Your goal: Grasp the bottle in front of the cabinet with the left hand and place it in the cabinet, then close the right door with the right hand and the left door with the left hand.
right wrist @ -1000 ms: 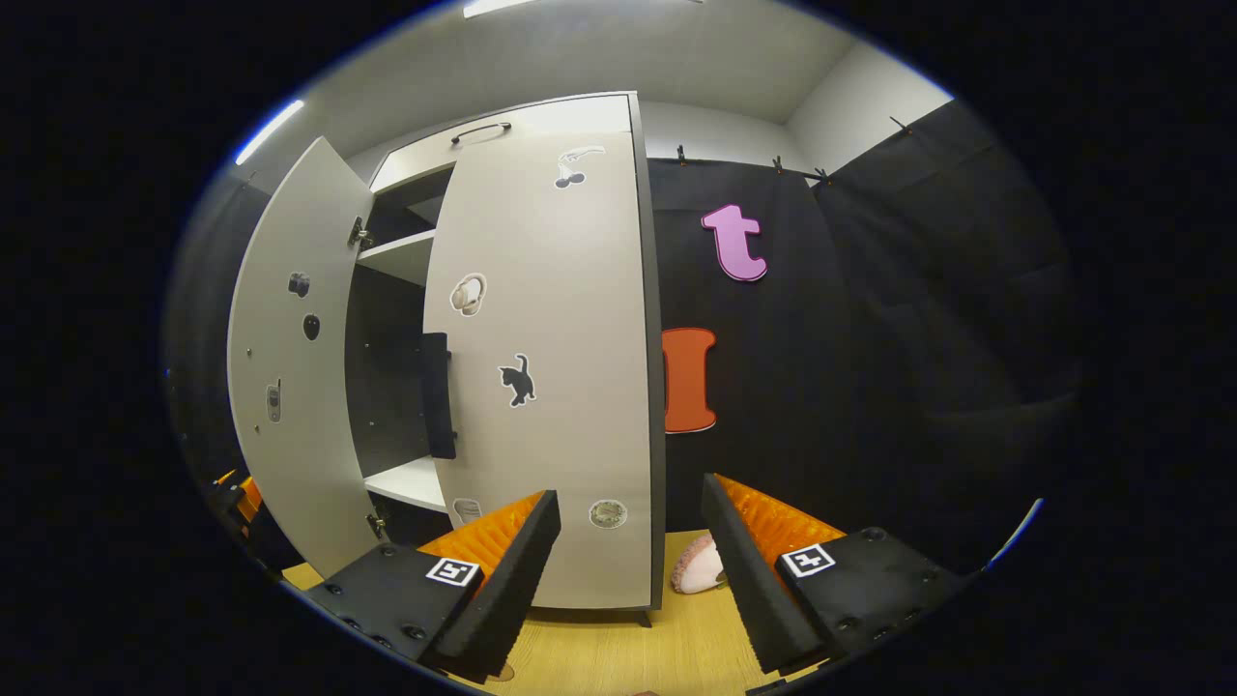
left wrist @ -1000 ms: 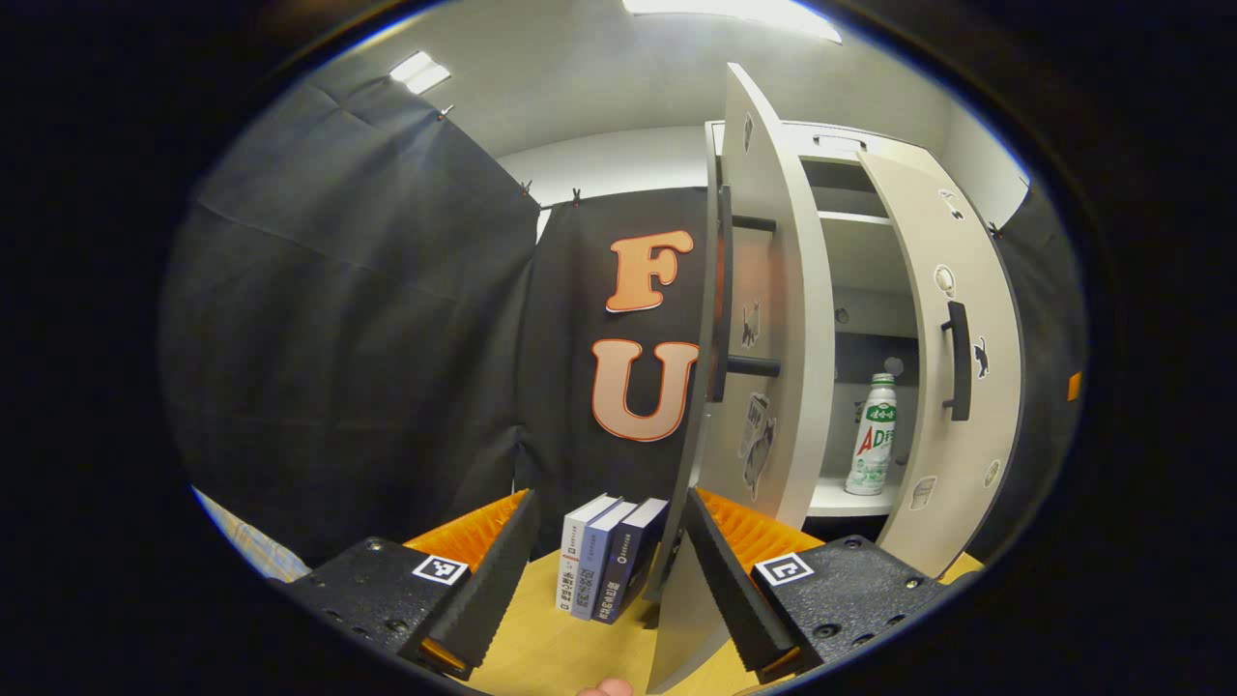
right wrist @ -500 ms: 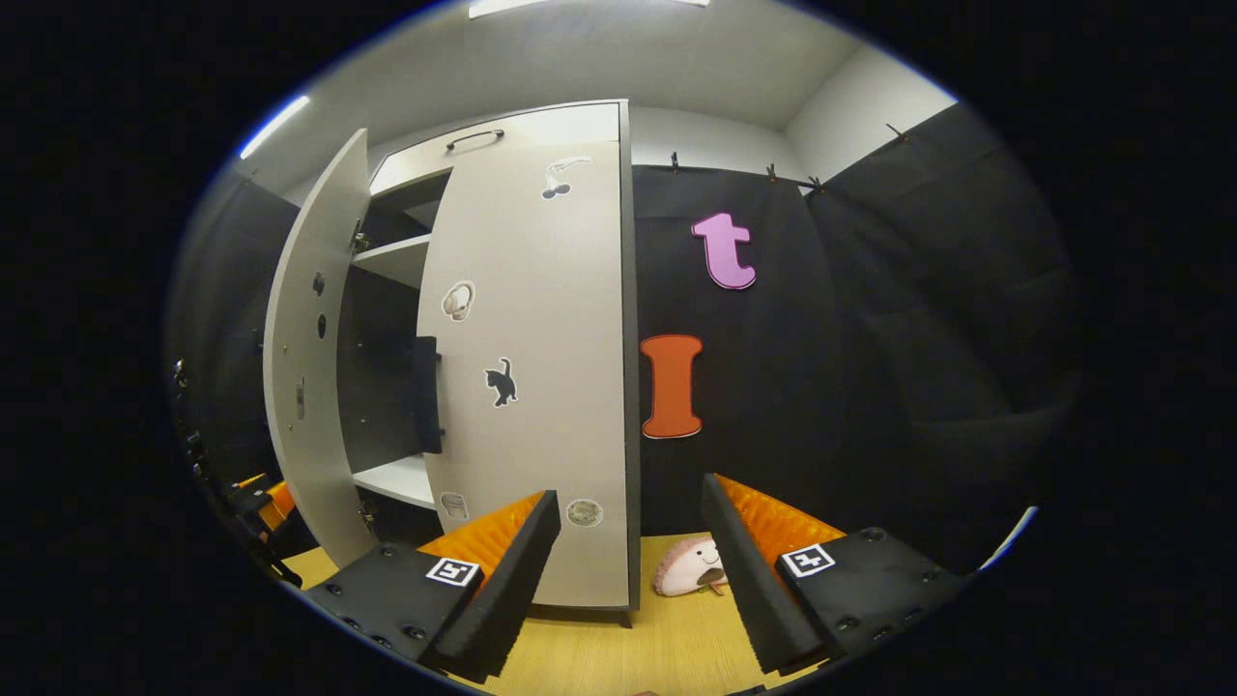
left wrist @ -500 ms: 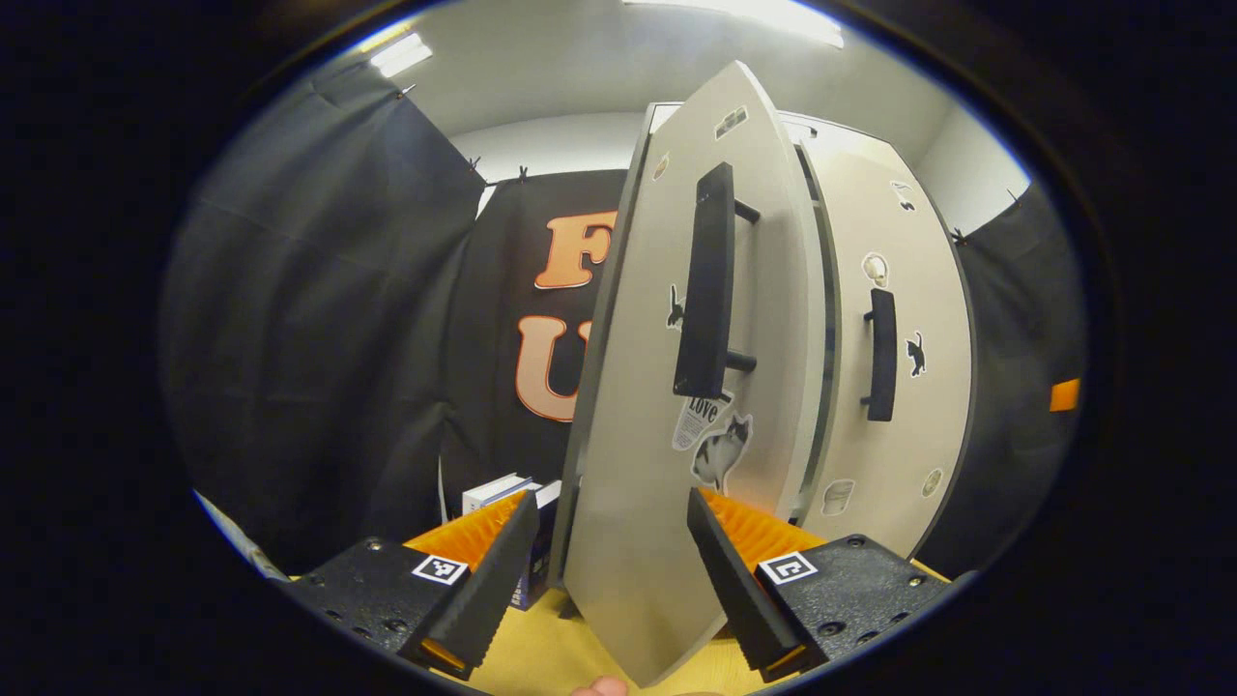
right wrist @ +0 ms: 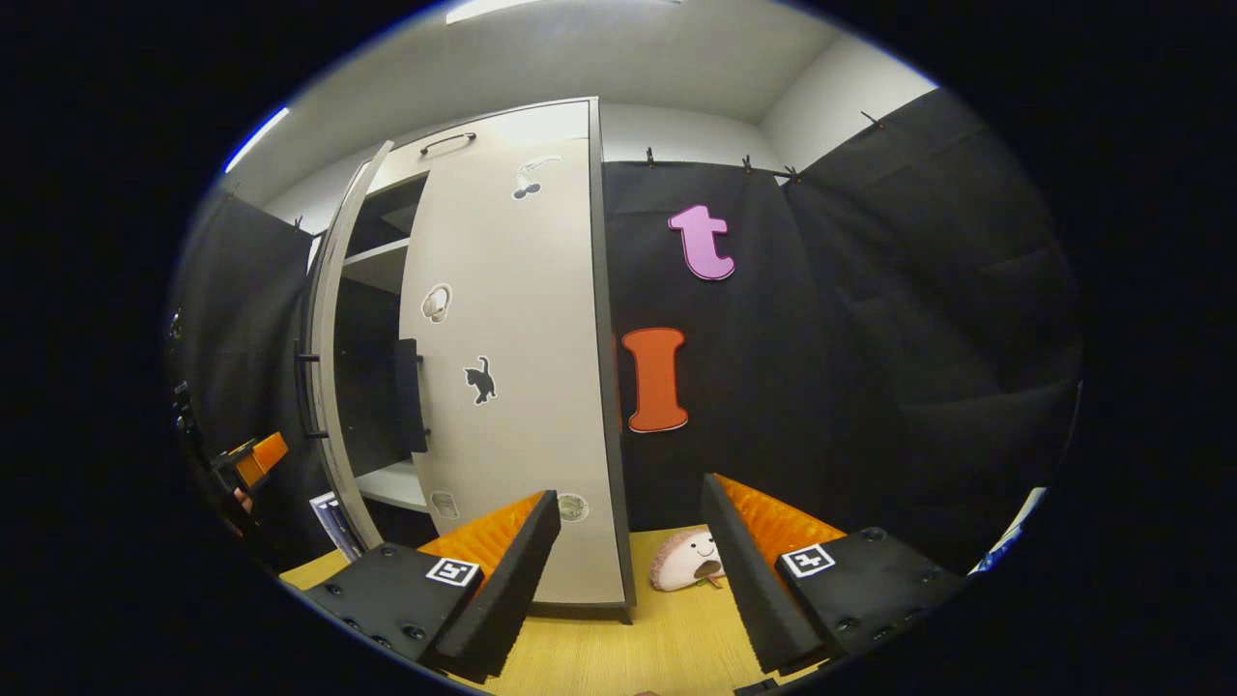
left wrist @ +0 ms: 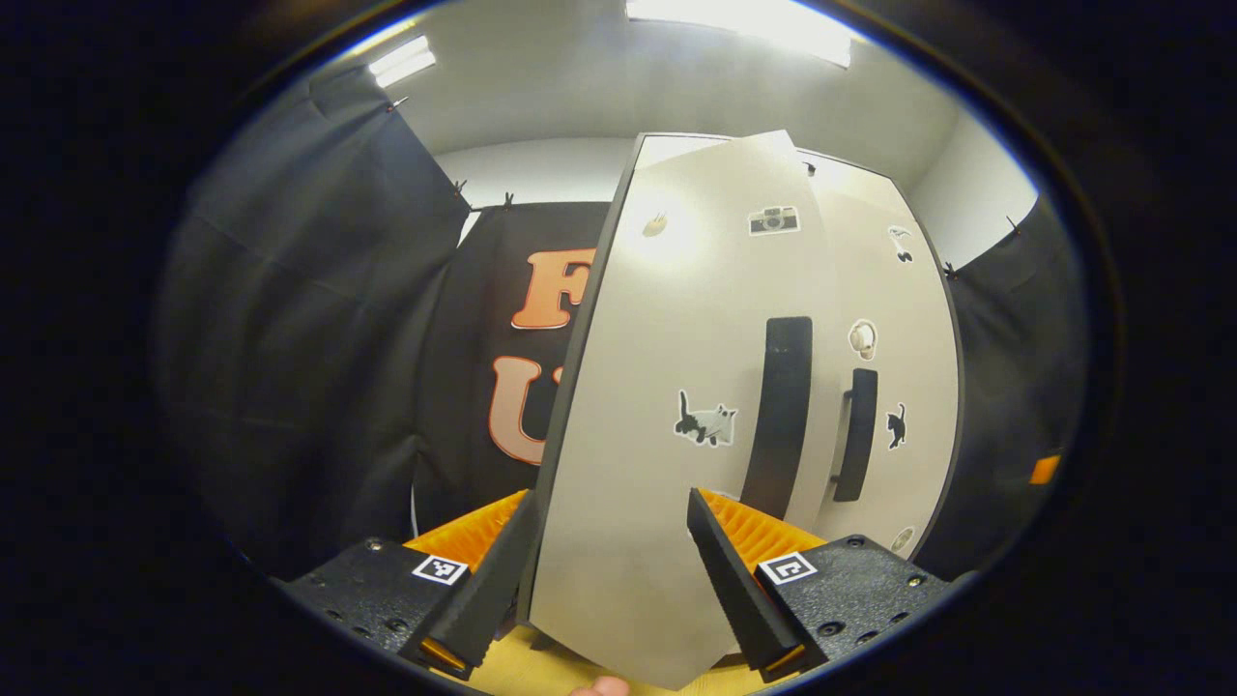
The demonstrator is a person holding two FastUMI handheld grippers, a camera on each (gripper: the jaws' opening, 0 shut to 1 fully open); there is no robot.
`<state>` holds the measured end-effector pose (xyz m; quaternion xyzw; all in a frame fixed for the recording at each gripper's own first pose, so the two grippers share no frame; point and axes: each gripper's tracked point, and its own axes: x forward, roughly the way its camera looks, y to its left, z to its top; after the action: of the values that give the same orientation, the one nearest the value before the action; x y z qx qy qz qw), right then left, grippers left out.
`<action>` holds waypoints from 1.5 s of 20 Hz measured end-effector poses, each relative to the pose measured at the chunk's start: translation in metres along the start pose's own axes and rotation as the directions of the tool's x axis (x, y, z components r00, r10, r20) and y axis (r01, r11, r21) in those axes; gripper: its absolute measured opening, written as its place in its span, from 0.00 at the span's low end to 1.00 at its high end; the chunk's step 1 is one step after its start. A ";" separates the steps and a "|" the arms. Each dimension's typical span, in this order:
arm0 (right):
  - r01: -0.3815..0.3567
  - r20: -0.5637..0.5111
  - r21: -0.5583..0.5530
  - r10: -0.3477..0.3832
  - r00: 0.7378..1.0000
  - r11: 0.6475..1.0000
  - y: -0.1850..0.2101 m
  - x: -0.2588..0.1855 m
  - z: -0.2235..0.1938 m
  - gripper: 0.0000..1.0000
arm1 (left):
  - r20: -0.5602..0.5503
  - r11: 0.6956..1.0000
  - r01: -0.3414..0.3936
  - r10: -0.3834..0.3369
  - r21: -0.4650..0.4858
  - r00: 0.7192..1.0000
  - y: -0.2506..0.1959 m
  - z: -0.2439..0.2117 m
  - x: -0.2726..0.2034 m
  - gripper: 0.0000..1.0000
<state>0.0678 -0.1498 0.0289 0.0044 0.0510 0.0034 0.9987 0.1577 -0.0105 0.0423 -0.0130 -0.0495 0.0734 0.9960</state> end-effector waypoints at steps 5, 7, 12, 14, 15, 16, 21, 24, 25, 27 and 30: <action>0.040 -0.004 -0.011 -0.040 0.999 0.999 -0.013 -0.004 0.000 0.97 | 0.007 0.994 0.094 -0.094 -0.053 0.996 -0.040 0.000 0.018 0.94; 0.060 -0.006 -0.010 -0.060 0.998 0.998 -0.020 -0.006 0.000 0.98 | 0.010 0.993 0.115 -0.114 -0.036 0.993 -0.051 -0.002 0.024 0.94; 0.096 -0.029 -0.005 -0.096 0.995 0.995 -0.035 -0.007 -0.008 0.97 | 0.014 0.991 0.135 -0.135 0.005 0.991 -0.069 -0.008 0.044 0.94; 0.105 -0.036 -0.010 -0.105 0.994 0.994 -0.040 -0.006 -0.009 0.97 | 0.009 0.990 0.142 -0.142 -0.005 0.990 -0.075 -0.012 0.052 0.94; 0.109 -0.036 -0.015 -0.110 0.993 0.994 -0.042 -0.008 -0.010 0.97 | 0.007 0.989 0.145 -0.145 -0.011 0.989 -0.076 -0.014 0.055 0.94; 0.113 -0.036 -0.017 -0.114 0.993 0.993 -0.044 -0.007 -0.010 0.97 | 0.005 0.989 0.146 -0.146 -0.013 0.989 -0.079 -0.015 0.059 0.94; 0.111 -0.031 -0.017 -0.112 0.993 0.994 -0.044 -0.008 -0.006 0.97 | 0.000 0.989 0.147 -0.147 0.005 0.989 -0.086 -0.021 0.073 0.95; 0.106 -0.018 -0.023 -0.107 0.994 0.994 -0.042 -0.008 -0.002 0.97 | 0.001 0.989 0.151 -0.151 -0.002 0.989 -0.087 -0.023 0.076 0.94; 0.105 -0.019 -0.027 -0.105 0.994 0.994 -0.042 -0.009 -0.003 0.97 | -0.004 0.987 0.160 -0.160 -0.007 0.987 -0.088 -0.024 0.077 0.94; 0.100 -0.020 -0.029 -0.101 0.995 0.995 -0.043 -0.010 -0.003 0.97 | -0.037 0.985 0.171 -0.171 -0.021 0.985 -0.089 -0.029 0.074 0.94; 0.083 -0.017 -0.024 -0.083 0.996 0.996 -0.041 -0.013 -0.003 0.97 | -0.032 0.985 0.168 -0.170 -0.042 0.985 -0.084 -0.023 0.064 0.95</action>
<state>0.0550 -0.1909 0.0273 -0.0093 0.0599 -0.0376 0.9975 0.2349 -0.0842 0.0280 -0.0293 -0.0340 -0.0126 0.9989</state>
